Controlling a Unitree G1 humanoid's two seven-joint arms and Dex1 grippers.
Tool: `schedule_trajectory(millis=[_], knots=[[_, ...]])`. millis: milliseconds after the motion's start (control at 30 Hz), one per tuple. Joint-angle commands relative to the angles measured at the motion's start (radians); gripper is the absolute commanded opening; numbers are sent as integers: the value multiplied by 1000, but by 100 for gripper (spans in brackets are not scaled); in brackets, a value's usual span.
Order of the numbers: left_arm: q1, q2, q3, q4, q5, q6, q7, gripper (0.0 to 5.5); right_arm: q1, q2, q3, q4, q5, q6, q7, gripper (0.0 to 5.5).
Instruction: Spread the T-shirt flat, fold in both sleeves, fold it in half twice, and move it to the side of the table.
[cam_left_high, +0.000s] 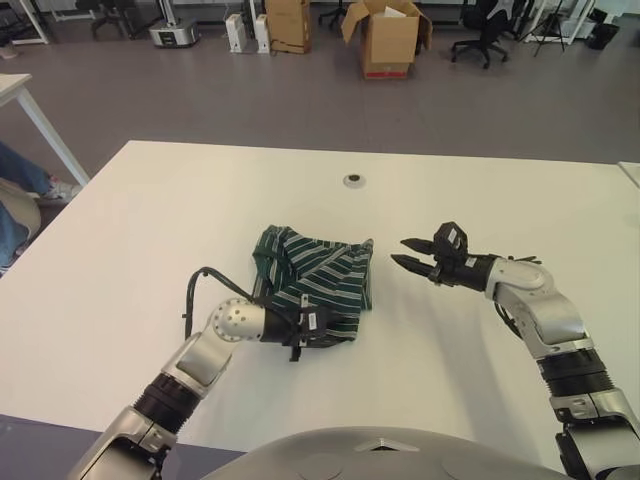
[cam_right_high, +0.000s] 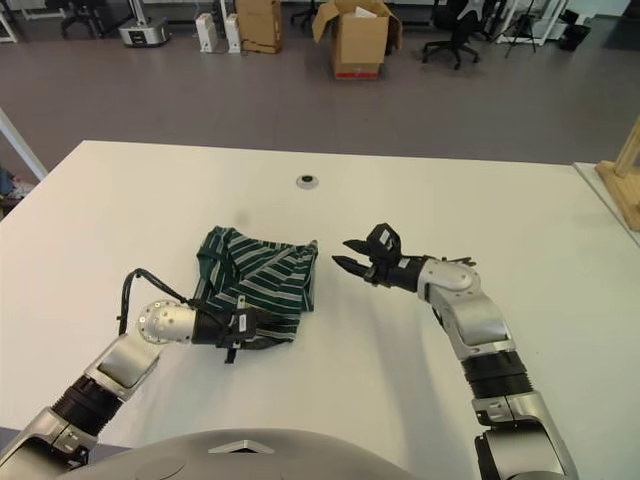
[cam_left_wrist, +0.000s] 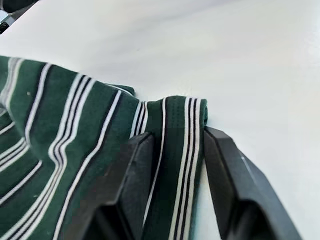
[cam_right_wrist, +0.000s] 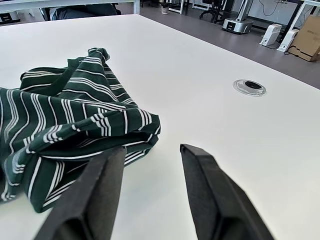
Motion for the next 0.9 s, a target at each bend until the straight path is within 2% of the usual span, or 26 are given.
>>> schedule_trajectory(millis=[33, 233, 300, 400, 533, 667, 767, 900], knots=[[23, 51, -36, 26, 49, 90, -34, 128, 0, 4, -15, -12, -11, -2, -15, 206], [21, 36, -31, 17, 34, 74, -22, 22, -2, 10, -12, 15, -33, -38, -28, 206], [21, 28, -21, 22, 24, 64, -10, 4, 2, 13, -8, 18, -40, -48, -29, 206], [17, 21, 25, 21, -41, 70, -16, 4, 11, 21, -6, 18, -51, -55, -29, 206], [-6, 38, 153, -31, -246, 160, -85, 4, 29, 26, -6, 16, -56, -62, -28, 206], [-83, 8, 292, -18, -417, 282, -74, 4, 48, 34, -6, 18, -57, -66, -32, 206], [-175, -18, 370, 87, -457, 321, -38, 4, 50, 40, -6, 21, -59, -66, -36, 206], [-283, -12, 402, 357, -344, 183, 25, 4, 52, 47, -2, 23, -60, -66, -37, 206]])
